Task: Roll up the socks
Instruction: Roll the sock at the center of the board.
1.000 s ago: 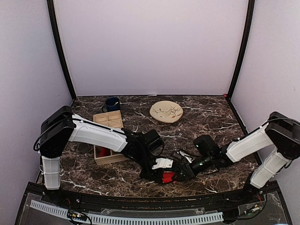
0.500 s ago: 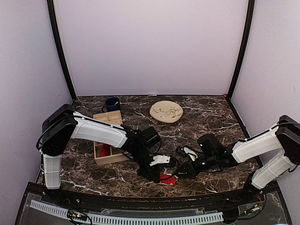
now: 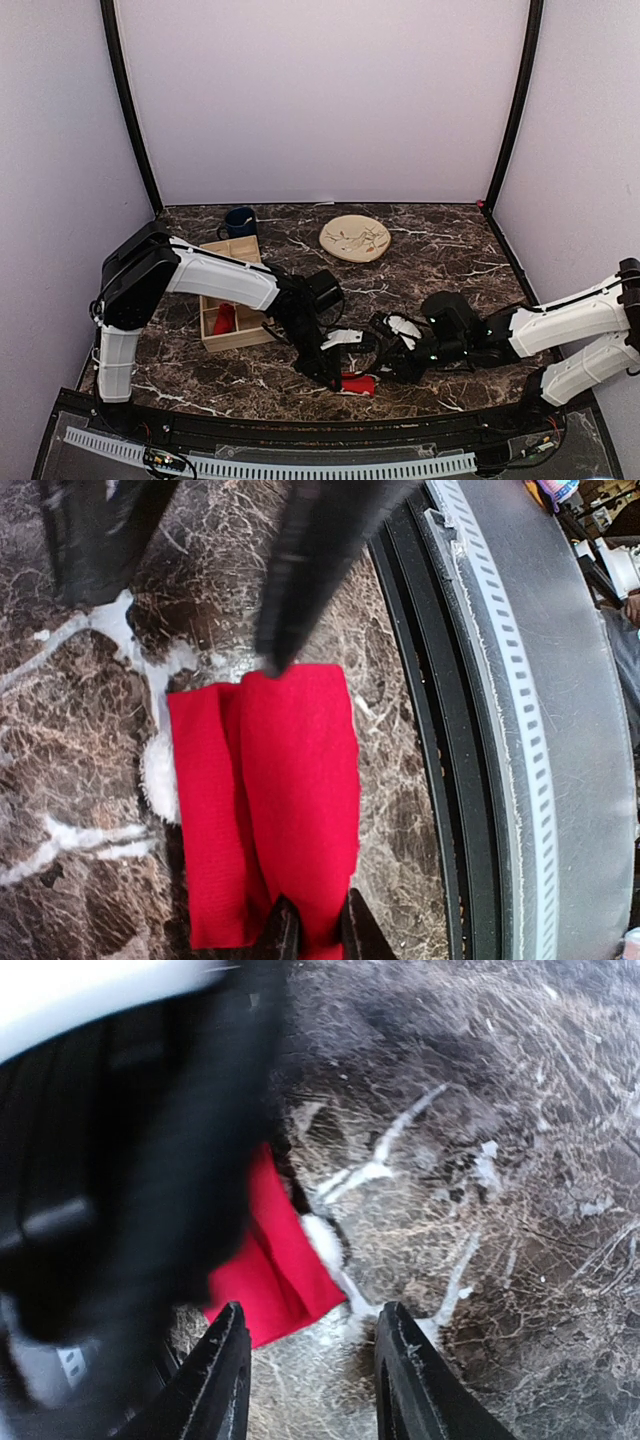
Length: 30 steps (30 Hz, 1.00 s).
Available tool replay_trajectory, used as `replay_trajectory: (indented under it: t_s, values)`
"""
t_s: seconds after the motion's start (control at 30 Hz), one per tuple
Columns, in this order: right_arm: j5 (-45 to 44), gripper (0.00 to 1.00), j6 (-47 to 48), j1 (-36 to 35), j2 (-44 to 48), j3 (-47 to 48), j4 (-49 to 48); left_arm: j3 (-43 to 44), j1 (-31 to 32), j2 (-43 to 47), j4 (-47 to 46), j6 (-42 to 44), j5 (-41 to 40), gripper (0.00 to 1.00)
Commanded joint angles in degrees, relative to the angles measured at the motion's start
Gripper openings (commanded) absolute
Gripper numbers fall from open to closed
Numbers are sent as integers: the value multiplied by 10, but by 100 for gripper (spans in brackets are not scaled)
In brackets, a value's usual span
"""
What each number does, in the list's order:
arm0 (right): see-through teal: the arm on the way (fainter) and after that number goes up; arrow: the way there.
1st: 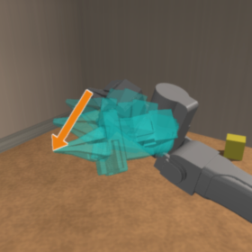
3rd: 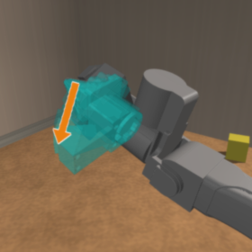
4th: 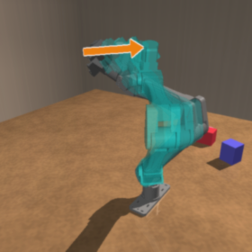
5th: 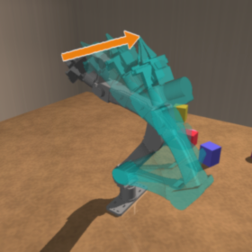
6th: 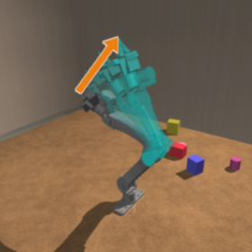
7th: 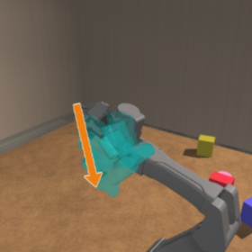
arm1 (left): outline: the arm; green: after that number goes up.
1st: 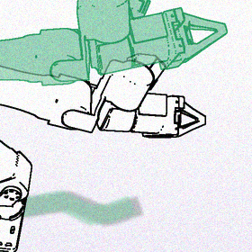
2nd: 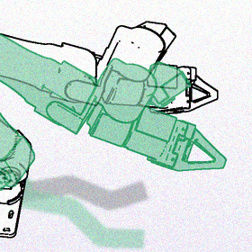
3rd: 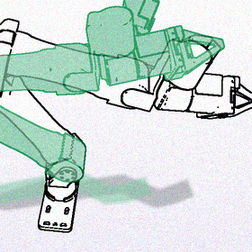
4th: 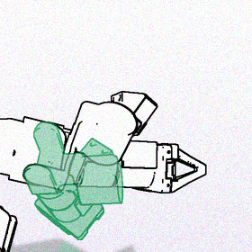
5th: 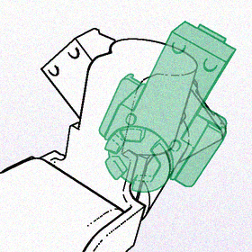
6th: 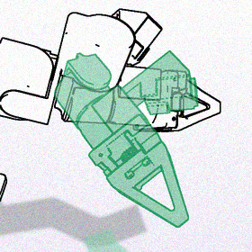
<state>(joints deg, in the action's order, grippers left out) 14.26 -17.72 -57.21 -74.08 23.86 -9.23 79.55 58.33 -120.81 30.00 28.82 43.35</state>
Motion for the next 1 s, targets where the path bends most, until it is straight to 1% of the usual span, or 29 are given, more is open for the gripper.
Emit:
replay_trajectory:
  t_s: [0.0, 0.3, 0.73, 0.97]
  values:
    - [-72, 39, 21, -35, 24, -12, 4, 14, -8, -13, 45, -7, 30, 15]
    - [-124, 40, 40, -85, 32, -7, 7, 28, -25, -32, 70, -12, 66, 14]
    - [-180, 41, 97, -160, -2, 29, 29, 49, -47, -64, 112, -2, 107, 13]
    - [-193, 43, 124, -182, -24, 51, 35, 50, -51, -75, 122, 1, 119, 13]
